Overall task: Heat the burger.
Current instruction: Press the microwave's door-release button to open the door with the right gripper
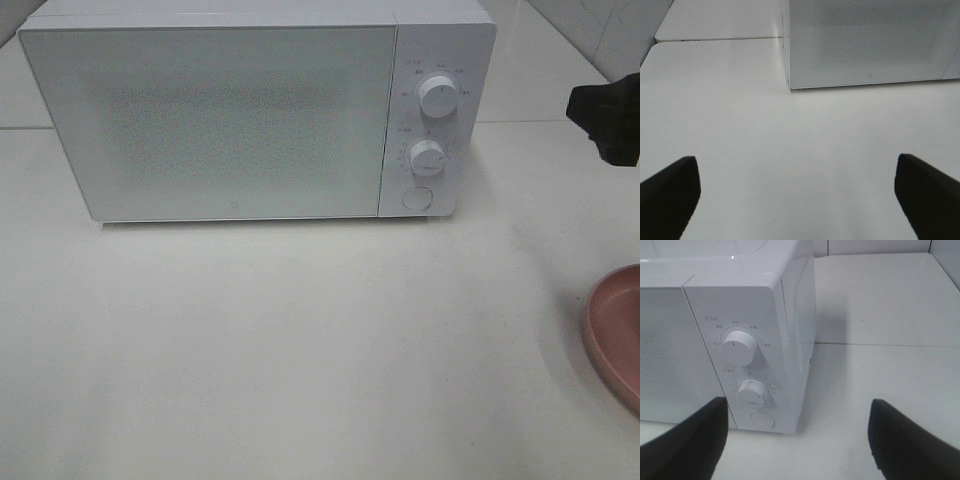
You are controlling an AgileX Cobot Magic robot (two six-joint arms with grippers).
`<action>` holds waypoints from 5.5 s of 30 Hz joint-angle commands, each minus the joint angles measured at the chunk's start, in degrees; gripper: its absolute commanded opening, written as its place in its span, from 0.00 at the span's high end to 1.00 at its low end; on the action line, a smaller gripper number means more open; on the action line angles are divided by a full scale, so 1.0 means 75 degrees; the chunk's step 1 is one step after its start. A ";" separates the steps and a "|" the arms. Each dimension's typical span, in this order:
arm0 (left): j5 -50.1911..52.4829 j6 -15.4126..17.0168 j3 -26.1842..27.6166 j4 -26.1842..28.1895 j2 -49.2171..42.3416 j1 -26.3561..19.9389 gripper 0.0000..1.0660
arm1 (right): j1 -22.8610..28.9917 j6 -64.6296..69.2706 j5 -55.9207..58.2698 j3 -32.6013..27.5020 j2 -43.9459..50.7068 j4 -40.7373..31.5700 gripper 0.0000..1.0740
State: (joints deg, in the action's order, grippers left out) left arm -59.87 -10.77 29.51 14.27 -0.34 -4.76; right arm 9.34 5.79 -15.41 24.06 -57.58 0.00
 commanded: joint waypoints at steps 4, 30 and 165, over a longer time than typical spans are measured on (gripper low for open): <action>0.0046 0.0015 -0.0008 -0.0008 -0.0206 0.0038 0.08 | 0.0015 0.0000 -0.1711 -0.0413 -0.0565 0.0046 0.30; 0.0046 0.0015 -0.0008 -0.0008 -0.0206 0.0038 0.08 | 0.1849 -0.2086 -0.6585 -0.1917 -0.3018 -0.2429 0.30; 0.0046 0.0023 -0.0008 -0.0008 -0.0160 0.0038 0.08 | 0.3545 0.9450 -0.5470 0.2299 -0.7991 -0.5989 1.00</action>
State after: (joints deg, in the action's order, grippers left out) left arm -59.87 -10.77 29.51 14.27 -0.34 -4.76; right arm 36.38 76.72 -56.89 40.16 -116.54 -45.55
